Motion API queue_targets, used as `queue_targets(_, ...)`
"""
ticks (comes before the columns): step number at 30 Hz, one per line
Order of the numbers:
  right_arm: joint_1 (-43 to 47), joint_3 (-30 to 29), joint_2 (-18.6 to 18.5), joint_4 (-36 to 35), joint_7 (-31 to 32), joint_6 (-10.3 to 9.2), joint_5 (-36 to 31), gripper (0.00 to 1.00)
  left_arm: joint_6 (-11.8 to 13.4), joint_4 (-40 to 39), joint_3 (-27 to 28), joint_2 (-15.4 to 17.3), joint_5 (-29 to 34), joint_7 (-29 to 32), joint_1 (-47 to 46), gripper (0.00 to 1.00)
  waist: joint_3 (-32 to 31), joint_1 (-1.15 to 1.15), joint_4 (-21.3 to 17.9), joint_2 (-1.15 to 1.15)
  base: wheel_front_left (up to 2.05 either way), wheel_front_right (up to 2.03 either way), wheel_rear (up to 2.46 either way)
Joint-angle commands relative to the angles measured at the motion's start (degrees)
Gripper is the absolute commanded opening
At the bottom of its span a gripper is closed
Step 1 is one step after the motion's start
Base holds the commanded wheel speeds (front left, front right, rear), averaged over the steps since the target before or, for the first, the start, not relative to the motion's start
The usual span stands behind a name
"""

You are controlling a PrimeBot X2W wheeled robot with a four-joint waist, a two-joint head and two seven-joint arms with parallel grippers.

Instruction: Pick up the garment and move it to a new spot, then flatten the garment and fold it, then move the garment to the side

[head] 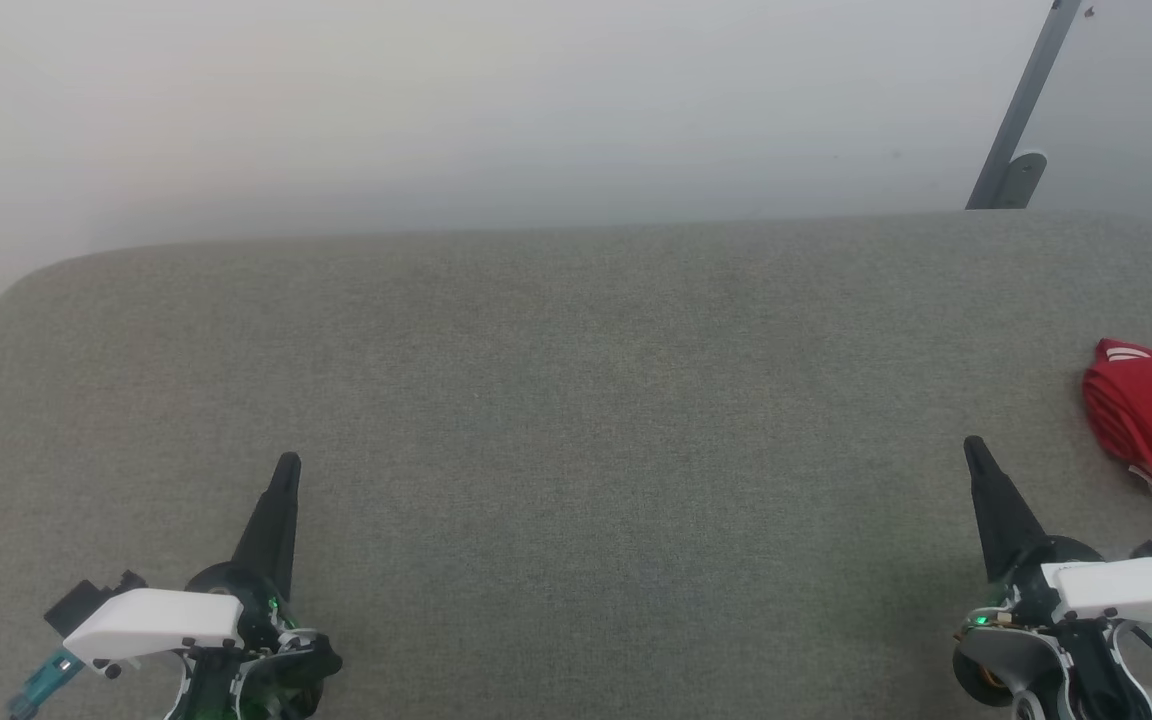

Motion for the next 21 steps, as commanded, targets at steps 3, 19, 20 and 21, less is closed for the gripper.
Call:
queue_targets(3,-0.3,-0.1,0.2,0.1,0.1,0.02,0.2,0.00,-0.2,0.0,0.3,-0.1,0.1,0.3,-0.5,0.00,0.0,0.00,0.0,0.00,0.00,0.00,0.00)
queue_targets(19,-0.3,-0.1,0.2,0.1,0.1,0.02,0.2,0.00,-0.2,0.0,0.4,-0.2,0.2,0.3,-0.5,0.00,0.0,0.00,0.0,0.00,0.00,0.00,0.00)
queue_targets(20,-0.3,-0.1,0.2,0.1,0.1,0.02,0.2,0.00,-0.2,0.0,0.4,-0.2,0.2,0.3,-0.5,0.00,0.0,0.00,0.0,0.00,0.00,0.00,0.00)
queue_targets(21,-0.3,-0.1,0.2,0.1,0.1,0.02,0.2,0.00,-0.2,0.0,0.4,-0.2,0.2,0.4,-0.5,0.00,0.0,0.00,0.0,0.00,0.00,0.00,0.00)
